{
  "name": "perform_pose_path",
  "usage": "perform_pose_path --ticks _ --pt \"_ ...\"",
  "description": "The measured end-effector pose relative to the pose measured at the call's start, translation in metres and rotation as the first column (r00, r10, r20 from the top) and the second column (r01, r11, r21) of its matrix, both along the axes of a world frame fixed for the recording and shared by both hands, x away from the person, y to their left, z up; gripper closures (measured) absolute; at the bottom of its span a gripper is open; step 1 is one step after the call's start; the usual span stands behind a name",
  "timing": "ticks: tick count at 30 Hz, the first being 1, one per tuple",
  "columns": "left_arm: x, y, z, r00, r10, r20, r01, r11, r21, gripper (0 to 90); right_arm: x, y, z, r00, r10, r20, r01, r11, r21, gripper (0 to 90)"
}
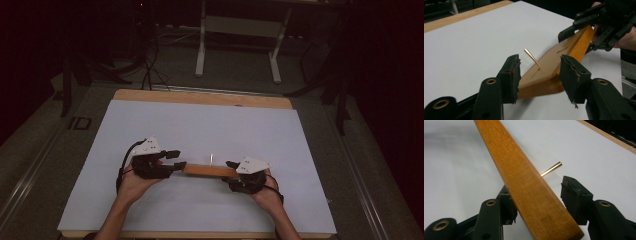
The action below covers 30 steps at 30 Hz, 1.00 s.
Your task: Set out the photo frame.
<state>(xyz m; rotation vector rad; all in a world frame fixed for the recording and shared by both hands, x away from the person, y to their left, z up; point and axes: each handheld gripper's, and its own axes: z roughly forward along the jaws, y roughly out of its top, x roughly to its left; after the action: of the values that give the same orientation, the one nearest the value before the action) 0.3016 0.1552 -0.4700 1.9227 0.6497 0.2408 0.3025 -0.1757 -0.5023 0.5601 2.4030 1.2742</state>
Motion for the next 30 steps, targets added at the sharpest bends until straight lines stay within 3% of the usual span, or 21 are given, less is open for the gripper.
perform_pose_path --ticks 5,12,21,30 --pt "-0.003 0.001 -0.005 0.9995 -0.033 -0.003 0.033 0.9995 0.001 49.7 0.0 0.0 0.0 1.0 0.0 -0.002 0.0 1.0 0.003 49.1" --pt "-0.004 -0.005 -0.01 0.9983 -0.059 0.006 0.058 0.9975 0.04 45.5 0.001 0.0 0.0 1.0 0.0 -0.003 0.0 1.0 0.01 49.8" --pt "0.004 -0.016 -0.024 0.9989 -0.046 0.006 0.045 0.9921 0.117 45.4 0.003 -0.001 0.0 1.0 0.001 -0.005 -0.001 1.0 0.018 51.5" --pt "0.016 -0.029 -0.032 0.998 -0.052 0.036 0.047 0.9905 0.129 45.3 0.004 -0.003 0.0 0.9999 0.003 -0.016 -0.003 1.0 0.024 51.9"
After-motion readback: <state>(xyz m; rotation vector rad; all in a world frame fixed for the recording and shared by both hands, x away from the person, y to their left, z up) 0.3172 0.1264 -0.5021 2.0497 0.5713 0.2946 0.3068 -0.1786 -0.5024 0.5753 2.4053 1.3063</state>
